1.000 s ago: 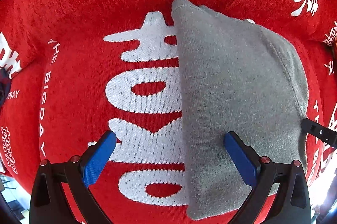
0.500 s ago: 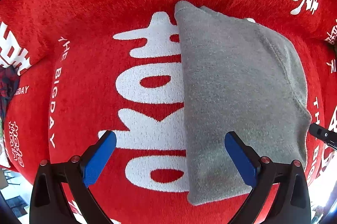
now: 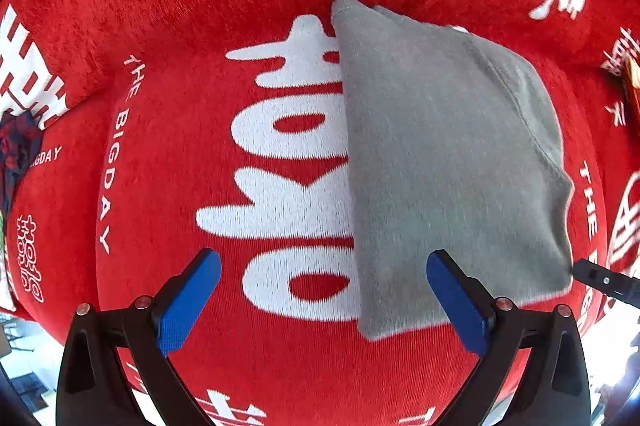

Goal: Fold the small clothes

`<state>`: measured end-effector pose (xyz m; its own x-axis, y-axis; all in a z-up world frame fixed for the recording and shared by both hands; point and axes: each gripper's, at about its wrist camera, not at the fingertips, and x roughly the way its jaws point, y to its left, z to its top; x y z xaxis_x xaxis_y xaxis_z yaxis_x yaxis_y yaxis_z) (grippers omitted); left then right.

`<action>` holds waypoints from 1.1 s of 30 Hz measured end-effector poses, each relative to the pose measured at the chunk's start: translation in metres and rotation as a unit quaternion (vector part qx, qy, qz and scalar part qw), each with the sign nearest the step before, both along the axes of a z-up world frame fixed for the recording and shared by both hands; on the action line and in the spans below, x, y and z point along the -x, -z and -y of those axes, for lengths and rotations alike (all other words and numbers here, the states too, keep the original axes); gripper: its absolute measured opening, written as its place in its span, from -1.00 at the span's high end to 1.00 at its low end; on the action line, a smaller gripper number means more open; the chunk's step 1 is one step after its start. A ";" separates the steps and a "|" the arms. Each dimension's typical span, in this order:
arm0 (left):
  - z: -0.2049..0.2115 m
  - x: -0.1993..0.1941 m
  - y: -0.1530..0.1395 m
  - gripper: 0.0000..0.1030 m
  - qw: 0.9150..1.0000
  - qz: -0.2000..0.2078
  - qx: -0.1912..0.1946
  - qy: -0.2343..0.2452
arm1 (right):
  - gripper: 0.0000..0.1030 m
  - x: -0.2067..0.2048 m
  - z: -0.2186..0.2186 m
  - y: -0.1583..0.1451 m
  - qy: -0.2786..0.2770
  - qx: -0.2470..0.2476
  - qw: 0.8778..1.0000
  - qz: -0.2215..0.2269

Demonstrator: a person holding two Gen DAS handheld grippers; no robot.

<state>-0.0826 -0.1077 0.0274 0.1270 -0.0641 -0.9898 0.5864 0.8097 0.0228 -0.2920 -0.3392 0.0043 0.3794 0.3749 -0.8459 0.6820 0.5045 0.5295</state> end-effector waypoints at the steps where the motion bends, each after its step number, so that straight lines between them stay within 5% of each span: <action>1: -0.002 0.003 0.000 -1.00 1.000 -0.002 0.001 0.004 | 0.78 0.000 -0.004 0.000 -0.001 0.000 1.000 -0.001; 5: -0.011 0.014 0.001 -1.00 1.000 -0.015 0.006 0.021 | 0.54 0.003 -0.023 -0.004 0.007 -0.001 1.000 -0.004; 7: -0.016 0.018 -0.003 -1.00 1.000 -0.013 0.010 0.024 | -0.17 0.002 -0.033 -0.006 0.003 0.002 1.000 -0.002; 8: -0.019 0.019 -0.005 -1.00 0.999 -0.015 0.013 0.025 | -0.23 0.002 -0.038 -0.009 0.002 0.007 1.000 0.000; 20: -0.042 0.022 -0.008 -1.00 0.998 -0.043 0.046 0.025 | -0.39 0.012 -0.071 -0.019 0.024 0.018 0.999 0.018; 22: -0.043 0.022 -0.007 -1.00 0.998 -0.045 0.041 0.029 | -0.52 0.014 -0.077 -0.022 0.026 0.022 0.999 0.023; 33: -0.061 0.019 0.013 -1.00 0.997 -0.061 0.024 0.043 | -0.53 0.024 -0.084 -0.026 0.046 0.034 0.998 0.014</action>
